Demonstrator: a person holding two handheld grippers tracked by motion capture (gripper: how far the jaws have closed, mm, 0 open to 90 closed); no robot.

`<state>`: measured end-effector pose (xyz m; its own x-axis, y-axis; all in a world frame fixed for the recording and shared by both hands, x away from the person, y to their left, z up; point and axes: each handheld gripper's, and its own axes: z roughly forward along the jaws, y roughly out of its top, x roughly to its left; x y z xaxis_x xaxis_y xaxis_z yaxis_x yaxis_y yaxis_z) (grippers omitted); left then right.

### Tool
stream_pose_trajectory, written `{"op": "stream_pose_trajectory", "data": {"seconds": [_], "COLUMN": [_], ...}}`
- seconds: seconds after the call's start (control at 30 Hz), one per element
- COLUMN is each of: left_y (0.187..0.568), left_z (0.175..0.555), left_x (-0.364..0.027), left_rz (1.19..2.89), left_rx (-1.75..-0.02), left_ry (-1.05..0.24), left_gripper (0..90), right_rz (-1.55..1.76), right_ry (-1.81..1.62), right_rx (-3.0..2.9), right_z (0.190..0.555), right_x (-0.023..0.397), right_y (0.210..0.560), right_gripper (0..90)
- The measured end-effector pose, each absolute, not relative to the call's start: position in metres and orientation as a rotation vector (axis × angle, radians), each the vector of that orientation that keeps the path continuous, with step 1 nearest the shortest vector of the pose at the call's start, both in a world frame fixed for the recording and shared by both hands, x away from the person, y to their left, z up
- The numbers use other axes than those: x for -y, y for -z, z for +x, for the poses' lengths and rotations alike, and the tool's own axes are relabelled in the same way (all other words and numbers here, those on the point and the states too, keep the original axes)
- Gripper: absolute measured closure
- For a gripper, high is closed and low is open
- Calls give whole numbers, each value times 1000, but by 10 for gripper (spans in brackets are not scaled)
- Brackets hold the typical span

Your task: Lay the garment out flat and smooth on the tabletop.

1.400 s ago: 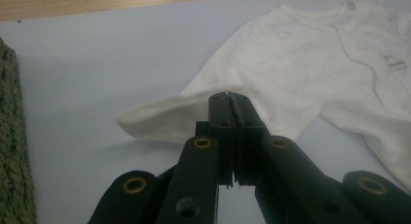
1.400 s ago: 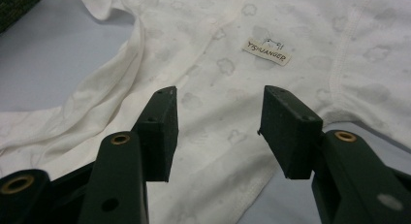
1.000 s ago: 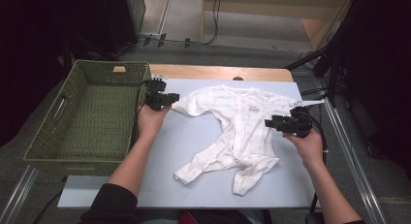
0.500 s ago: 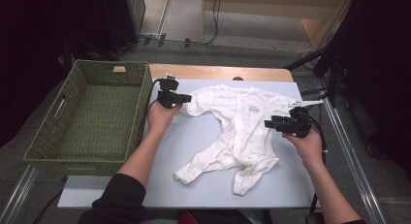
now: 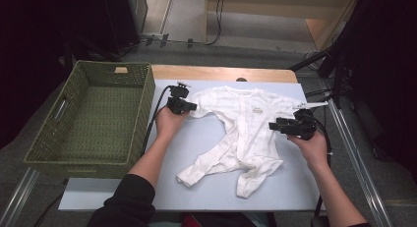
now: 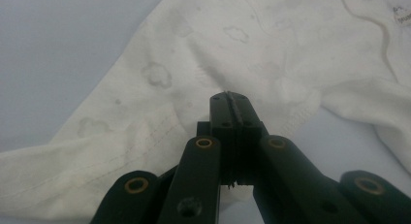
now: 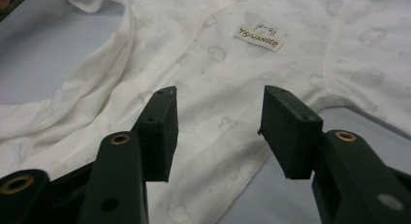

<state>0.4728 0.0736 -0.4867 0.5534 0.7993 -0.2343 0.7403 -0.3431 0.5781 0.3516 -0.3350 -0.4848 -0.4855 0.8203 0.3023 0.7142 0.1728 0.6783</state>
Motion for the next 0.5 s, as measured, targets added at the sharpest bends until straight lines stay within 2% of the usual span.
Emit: {"op": "stream_pose_trajectory", "data": {"seconds": [0.5], "left_y": [486], "left_z": [451], "left_x": [-94], "left_rz": [2121], "left_rx": [-1244], "left_ry": [-143], "left_gripper": [900], "right_rz": [1517], "right_ry": [-1216], "right_rx": [-2293], "right_z": [351], "right_x": [335], "right_y": [484], "right_gripper": [462]}}
